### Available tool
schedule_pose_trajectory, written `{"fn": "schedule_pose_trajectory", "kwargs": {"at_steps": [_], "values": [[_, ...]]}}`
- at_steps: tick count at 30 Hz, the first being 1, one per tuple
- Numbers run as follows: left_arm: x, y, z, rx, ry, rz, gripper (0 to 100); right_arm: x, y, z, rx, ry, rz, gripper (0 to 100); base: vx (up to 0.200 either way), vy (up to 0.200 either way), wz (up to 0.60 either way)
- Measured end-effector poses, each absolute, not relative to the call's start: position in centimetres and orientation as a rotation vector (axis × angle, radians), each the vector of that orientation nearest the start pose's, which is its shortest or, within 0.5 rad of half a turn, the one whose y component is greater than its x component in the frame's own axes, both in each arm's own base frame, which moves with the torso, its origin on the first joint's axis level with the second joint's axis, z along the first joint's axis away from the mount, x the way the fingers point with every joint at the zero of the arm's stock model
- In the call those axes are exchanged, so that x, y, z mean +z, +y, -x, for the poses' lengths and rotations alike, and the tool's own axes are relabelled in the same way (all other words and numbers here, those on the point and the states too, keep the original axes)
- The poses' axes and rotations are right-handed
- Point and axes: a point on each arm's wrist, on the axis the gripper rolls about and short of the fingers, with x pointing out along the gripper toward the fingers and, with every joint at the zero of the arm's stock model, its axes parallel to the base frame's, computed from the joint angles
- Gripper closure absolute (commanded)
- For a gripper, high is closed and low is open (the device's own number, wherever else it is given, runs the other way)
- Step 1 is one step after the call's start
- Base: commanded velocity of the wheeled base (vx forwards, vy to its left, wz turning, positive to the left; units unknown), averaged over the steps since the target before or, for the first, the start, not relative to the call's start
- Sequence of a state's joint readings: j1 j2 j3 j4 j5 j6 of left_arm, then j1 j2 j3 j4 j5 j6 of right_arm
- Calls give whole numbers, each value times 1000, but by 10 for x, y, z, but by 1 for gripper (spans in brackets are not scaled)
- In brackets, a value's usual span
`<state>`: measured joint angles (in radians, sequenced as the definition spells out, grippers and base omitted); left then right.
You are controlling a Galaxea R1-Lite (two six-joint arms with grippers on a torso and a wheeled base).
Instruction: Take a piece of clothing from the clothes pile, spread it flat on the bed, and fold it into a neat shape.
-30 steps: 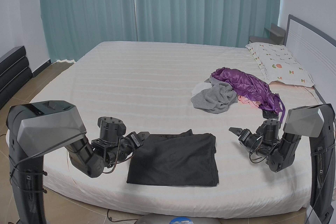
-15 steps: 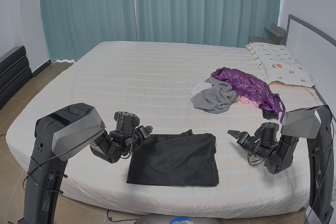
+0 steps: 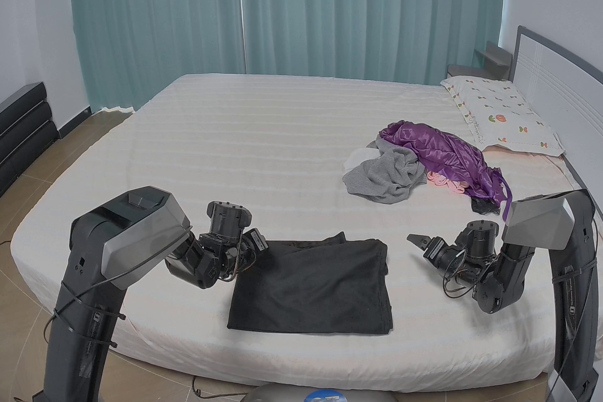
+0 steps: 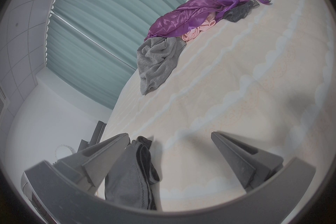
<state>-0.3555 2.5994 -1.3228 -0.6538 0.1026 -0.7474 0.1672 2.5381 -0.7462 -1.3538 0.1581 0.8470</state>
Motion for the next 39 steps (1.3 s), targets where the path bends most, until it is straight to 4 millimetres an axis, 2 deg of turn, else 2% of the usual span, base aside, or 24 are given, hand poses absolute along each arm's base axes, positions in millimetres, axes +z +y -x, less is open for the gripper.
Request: {"fn": "schedule_pose_trajectory", "kwargs": {"at_steps": [7, 17, 25, 33, 39], "values": [[-49, -160, -437, 1, 652, 584, 100, -62, 68, -370, 125, 549, -794, 0, 0, 0, 0], [-49, -158, -437, 86, 607, 600, 100, -62, 84, -374, 164, 561, -783, 0, 0, 0, 0], [-49, -157, -436, 109, 574, 629, 100, -59, 102, -392, 173, 567, -753, 0, 0, 0, 0], [-50, -156, -434, 109, 566, 632, 100, -46, 118, -417, 201, 510, -671, 0, 0, 0, 0], [-51, -155, -433, 110, 567, 633, 100, -45, 126, -428, 208, 528, -642, 0, 0, 0, 0]]}}
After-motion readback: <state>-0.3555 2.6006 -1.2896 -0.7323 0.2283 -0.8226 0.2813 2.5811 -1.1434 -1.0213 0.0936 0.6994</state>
